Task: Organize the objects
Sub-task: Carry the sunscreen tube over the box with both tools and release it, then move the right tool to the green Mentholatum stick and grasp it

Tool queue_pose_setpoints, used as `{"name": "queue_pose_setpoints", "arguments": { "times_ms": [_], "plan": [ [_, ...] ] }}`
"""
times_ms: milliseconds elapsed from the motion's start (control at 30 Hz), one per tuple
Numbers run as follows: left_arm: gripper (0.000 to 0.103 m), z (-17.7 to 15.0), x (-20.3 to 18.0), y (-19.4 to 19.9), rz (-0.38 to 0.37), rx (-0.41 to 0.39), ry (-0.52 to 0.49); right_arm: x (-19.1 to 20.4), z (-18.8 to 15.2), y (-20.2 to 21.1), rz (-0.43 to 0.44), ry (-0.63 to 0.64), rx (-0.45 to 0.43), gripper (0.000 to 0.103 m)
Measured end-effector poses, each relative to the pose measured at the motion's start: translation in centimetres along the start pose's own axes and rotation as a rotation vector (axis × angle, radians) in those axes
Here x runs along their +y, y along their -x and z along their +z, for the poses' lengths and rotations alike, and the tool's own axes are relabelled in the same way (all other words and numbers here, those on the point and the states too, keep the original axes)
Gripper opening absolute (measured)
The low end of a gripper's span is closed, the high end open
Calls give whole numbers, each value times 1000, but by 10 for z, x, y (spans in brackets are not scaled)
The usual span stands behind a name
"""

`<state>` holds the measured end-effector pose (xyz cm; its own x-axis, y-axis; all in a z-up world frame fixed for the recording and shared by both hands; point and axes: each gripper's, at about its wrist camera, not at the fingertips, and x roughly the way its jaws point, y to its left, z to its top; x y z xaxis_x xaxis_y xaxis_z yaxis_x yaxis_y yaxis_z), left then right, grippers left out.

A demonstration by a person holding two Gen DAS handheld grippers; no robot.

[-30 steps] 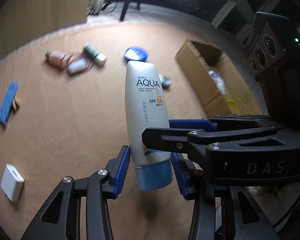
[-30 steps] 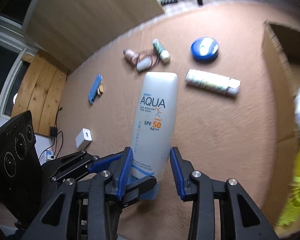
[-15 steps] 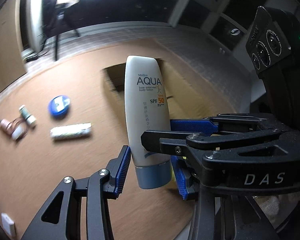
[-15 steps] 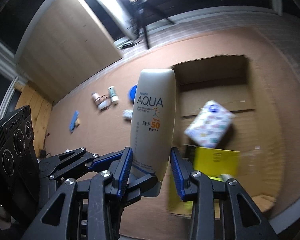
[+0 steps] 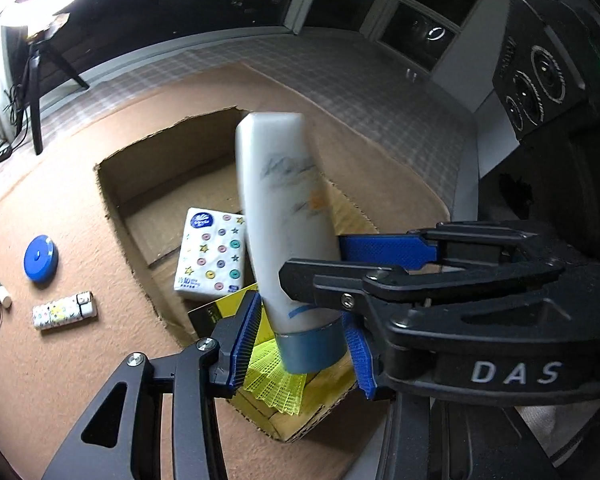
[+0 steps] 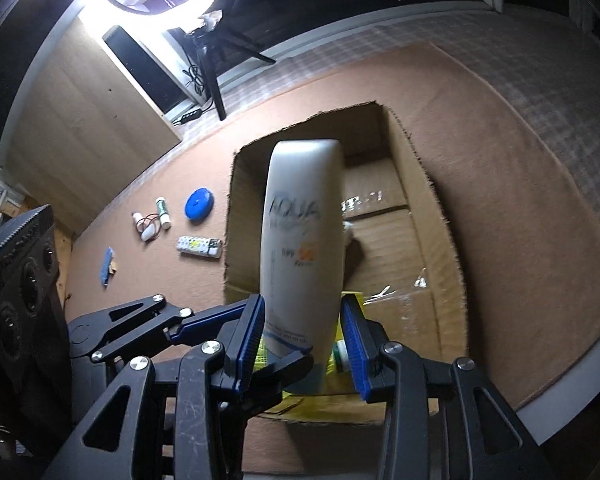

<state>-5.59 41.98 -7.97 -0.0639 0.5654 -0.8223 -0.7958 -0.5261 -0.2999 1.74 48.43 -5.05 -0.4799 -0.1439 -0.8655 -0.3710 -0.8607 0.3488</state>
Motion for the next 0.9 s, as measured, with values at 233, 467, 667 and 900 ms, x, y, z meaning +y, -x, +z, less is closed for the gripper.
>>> {"name": "queue_pose_setpoints", "arguments": {
  "times_ms": [233, 467, 667, 900],
  "plan": [
    [68, -8, 1, 10, 46, -10, -28, -3, 2, 6, -45, -13, -47, 60],
    [68, -25, 32, 38, 77, -36, 41, 19, 0, 5, -48, 48, -63, 60],
    [68, -53, 70, 74, 133, -64, 128, 52, -3, -2, -42, 123, -73, 60],
    [68, -110, 124, 122, 222, -85, 253, 96, -6, -14, -2, 214, -71, 60]
  ]
}}
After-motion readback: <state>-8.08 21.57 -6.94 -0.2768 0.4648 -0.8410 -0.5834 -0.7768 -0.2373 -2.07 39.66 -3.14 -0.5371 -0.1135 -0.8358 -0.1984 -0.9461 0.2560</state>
